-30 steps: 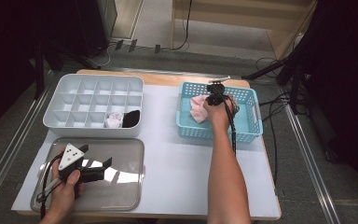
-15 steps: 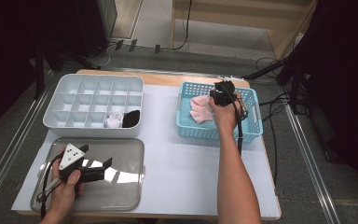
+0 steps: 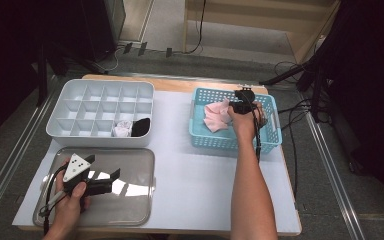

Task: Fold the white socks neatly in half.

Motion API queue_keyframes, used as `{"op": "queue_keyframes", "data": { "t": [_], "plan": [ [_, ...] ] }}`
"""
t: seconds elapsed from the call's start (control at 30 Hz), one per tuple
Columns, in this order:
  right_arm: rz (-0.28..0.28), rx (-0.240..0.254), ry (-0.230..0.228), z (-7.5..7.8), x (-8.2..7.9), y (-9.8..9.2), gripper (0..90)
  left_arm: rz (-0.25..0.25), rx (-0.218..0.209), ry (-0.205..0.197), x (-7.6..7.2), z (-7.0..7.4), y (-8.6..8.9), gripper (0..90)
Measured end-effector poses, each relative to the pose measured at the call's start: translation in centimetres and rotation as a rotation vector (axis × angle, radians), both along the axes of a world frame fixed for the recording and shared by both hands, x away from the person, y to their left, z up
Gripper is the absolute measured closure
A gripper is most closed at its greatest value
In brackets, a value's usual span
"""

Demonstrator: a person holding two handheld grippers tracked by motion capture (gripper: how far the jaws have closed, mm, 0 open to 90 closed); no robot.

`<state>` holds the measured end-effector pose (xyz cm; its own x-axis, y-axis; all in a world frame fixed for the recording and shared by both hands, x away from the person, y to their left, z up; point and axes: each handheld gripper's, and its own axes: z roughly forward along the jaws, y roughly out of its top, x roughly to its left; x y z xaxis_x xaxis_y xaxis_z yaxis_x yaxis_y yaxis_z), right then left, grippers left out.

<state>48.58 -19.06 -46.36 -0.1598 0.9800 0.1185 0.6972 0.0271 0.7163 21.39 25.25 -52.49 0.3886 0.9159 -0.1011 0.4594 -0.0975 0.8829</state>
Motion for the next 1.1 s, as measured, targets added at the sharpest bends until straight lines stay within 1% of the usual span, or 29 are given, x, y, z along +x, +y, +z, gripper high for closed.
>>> {"op": "queue_keyframes", "data": {
  "t": [0.07, 0.1, 0.13, 0.17, 0.2, 0.23, 0.27, 0.3, 0.33, 0.37, 0.4, 0.47, 0.53, 0.57, 0.6, 0.67, 0.73, 0.83, 0.9, 0.97, 1.03, 1.1],
  "plan": [
    [0.018, -0.051, 0.025, -0.3, 0.6, 0.3, 71.9, 0.001, -0.003, -0.001, 0.0, 0.0, 0.0, 0.0],
    [0.018, -0.078, 0.038, -0.5, 0.8, 0.4, 64.3, 0.0, -0.005, -0.001, 0.0, 0.0, 0.0, 0.0],
    [-0.011, -0.112, 0.035, -0.7, 1.1, 0.4, 56.3, 0.0, -0.005, -0.001, 0.0, 0.0, 0.0, 0.0],
    [-0.037, -0.109, 0.039, -0.9, 1.2, 0.3, 51.2, -0.001, -0.005, 0.0, 0.0, 0.0, 0.0, 0.0],
    [-0.046, -0.096, 0.047, -1.0, 1.4, 0.2, 44.4, -0.001, -0.005, 0.0, 0.0, 0.0, 0.0, 0.0],
    [-0.062, -0.083, 0.076, -1.3, 1.6, 0.0, 38.7, -0.002, -0.005, 0.0, 0.0, 0.0, 0.1, 0.0],
    [-0.069, -0.072, 0.116, -1.7, 1.9, -0.1, 34.3, -0.003, -0.006, 0.0, 0.0, 0.0, 0.1, 0.0],
    [-0.069, -0.067, 0.155, -2.1, 2.0, -0.2, 32.7, -0.004, -0.007, 0.002, 0.0, 0.0, 0.1, 0.0],
    [-0.071, -0.079, 0.173, -2.4, 2.1, -0.3, 32.9, -0.004, -0.008, 0.003, 0.0, 0.0, 0.1, 0.0],
    [-0.081, -0.084, 0.182, -2.4, 2.2, -0.5, 35.0, -0.003, -0.008, 0.002, 0.0, 0.0, 0.1, 0.0],
    [-0.083, -0.074, 0.183, -2.5, 2.3, -0.6, 40.5, -0.004, -0.007, 0.003, 0.0, 0.0, 0.1, 0.0],
    [-0.06, -0.041, 0.2, -2.7, 2.3, -0.7, 56.9, -0.002, -0.006, -0.001, 0.0, 0.0, 0.1, 0.0],
    [-0.056, -0.054, 0.23, -2.9, 2.3, -0.8, 74.2, -0.002, -0.008, -0.001, 0.0, 0.0, 0.1, 0.0],
    [-0.052, -0.056, 0.232, -2.9, 2.3, -0.8, 79.2, -0.002, -0.008, -0.001, 0.0, 0.0, 0.1, 0.0],
    [-0.054, -0.054, 0.247, -2.8, 2.3, -0.7, 85.2, 0.0, -0.009, -0.002, 0.0, 0.0, 0.1, 0.0],
    [-0.038, -0.055, 0.252, -2.8, 2.3, -0.6, 87.5, -0.001, -0.007, -0.002, 0.0, 0.0, 0.1, 0.0],
    [-0.042, -0.051, 0.243, -2.5, 2.2, -0.7, 88.6, 0.0, -0.008, -0.002, 0.0, 0.0, 0.1, 0.0],
    [-0.055, -0.046, 0.184, -1.7, 1.9, -0.7, 89.2, 0.0, -0.009, -0.001, 0.0, 0.0, 0.1, 0.0],
    [-0.059, -0.058, 0.139, -1.3, 1.6, -0.7, 89.3, 0.0, -0.008, -0.002, 0.0, 0.0, 0.1, 0.0],
    [-0.065, -0.046, 0.132, -1.1, 1.4, -0.7, 89.3, -0.002, -0.005, 0.0, 0.0, 0.0, 0.0, 0.0],
    [-0.062, -0.02, 0.106, -0.9, 1.3, -0.9, 89.3, -0.001, -0.006, 0.0, 0.0, 0.0, 0.0, 0.0],
    [-0.05, 0.005, 0.101, -0.8, 1.2, -0.9, 89.2, -0.001, -0.006, 0.002, 0.0, 0.0, 0.0, 0.0]
  ]
}}
